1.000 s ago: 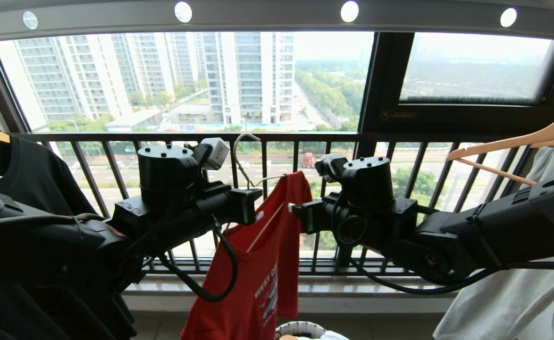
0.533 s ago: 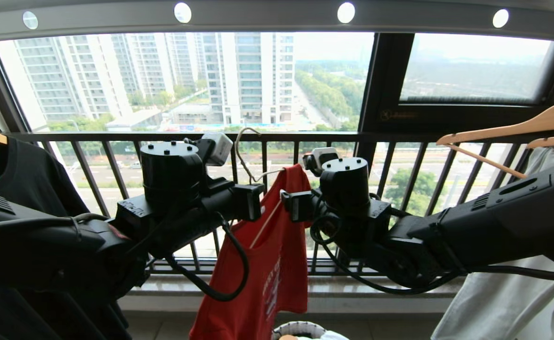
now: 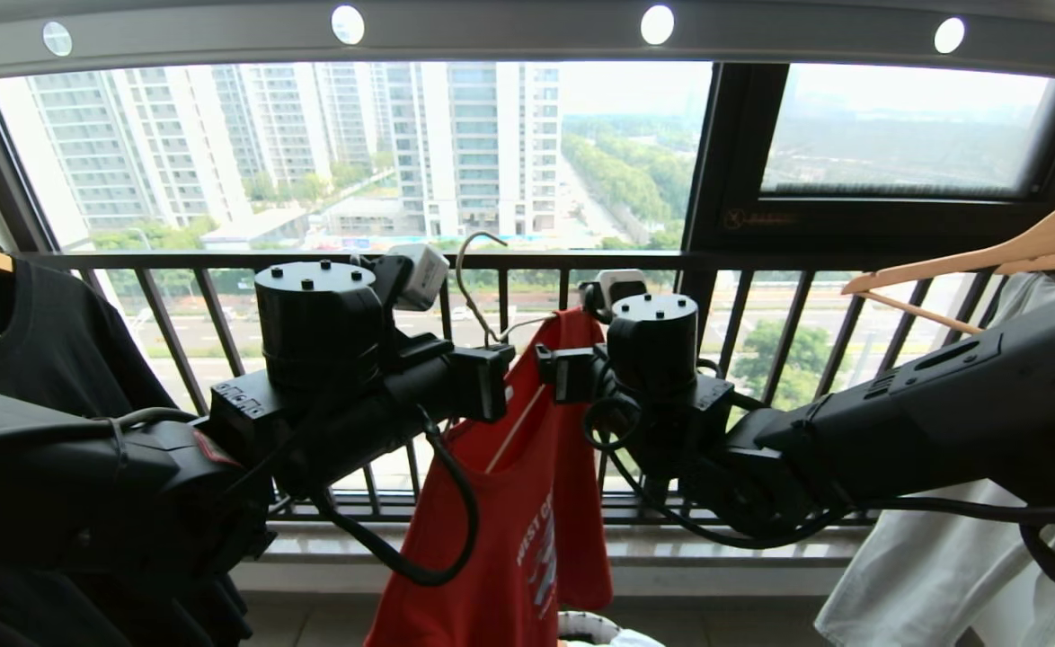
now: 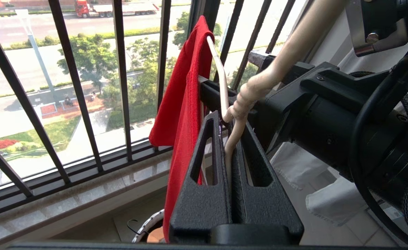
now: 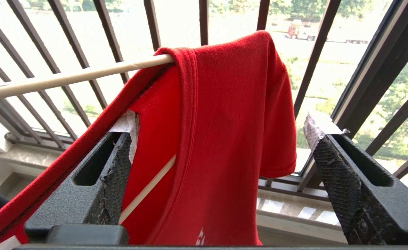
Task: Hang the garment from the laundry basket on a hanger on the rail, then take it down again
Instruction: Take the clothes off the clothes rack
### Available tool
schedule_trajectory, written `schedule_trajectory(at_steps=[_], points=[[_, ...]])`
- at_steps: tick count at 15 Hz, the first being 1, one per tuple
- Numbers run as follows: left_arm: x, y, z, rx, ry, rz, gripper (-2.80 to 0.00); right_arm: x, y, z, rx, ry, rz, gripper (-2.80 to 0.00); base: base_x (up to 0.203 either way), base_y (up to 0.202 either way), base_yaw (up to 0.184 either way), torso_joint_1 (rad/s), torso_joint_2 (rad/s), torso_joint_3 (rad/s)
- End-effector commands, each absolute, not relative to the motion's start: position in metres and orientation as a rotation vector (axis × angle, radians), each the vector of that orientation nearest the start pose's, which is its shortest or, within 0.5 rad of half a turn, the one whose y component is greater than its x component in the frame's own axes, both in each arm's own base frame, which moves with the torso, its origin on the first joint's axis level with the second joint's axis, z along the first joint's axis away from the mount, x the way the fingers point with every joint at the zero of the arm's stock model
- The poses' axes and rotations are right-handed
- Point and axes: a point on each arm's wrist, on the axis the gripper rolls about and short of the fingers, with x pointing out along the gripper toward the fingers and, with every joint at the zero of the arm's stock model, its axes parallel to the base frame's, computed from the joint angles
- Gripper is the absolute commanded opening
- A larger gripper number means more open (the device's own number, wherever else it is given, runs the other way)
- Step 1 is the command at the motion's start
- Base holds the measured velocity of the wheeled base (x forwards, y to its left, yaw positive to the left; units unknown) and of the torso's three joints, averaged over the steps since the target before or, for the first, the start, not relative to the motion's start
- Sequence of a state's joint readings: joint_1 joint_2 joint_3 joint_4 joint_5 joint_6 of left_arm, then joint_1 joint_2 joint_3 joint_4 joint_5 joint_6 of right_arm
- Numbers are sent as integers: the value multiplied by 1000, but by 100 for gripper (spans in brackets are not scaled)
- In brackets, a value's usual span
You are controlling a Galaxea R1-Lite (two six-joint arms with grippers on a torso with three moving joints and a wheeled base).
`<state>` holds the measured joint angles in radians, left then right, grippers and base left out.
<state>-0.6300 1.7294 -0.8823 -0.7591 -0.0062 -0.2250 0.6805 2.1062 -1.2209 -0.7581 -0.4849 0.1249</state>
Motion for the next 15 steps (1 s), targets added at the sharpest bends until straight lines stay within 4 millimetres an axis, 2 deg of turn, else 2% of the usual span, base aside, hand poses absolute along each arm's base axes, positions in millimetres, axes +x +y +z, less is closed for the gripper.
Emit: schedule_trajectory(at_steps=[1,5,8,14,15], points=[[260,-189,208,-193,146,-613,-280,343,248,162,54,99,158,0,0,0,0,0,0,0],[260,-188,210,-197,136,-585,-280,355,232,166,44,84,114,0,0,0,0,0,0,0],[258,-186,214,-202,125,-587,-280,369,226,159,42,87,83,0,0,0,0,0,0,0],[257,-187,214,-202,126,-593,-280,370,225,157,41,91,80,0,0,0,0,0,0,0],[256,-186,215,-203,122,-594,-280,370,225,157,41,90,80,-280,0,0,0,0,0,0]])
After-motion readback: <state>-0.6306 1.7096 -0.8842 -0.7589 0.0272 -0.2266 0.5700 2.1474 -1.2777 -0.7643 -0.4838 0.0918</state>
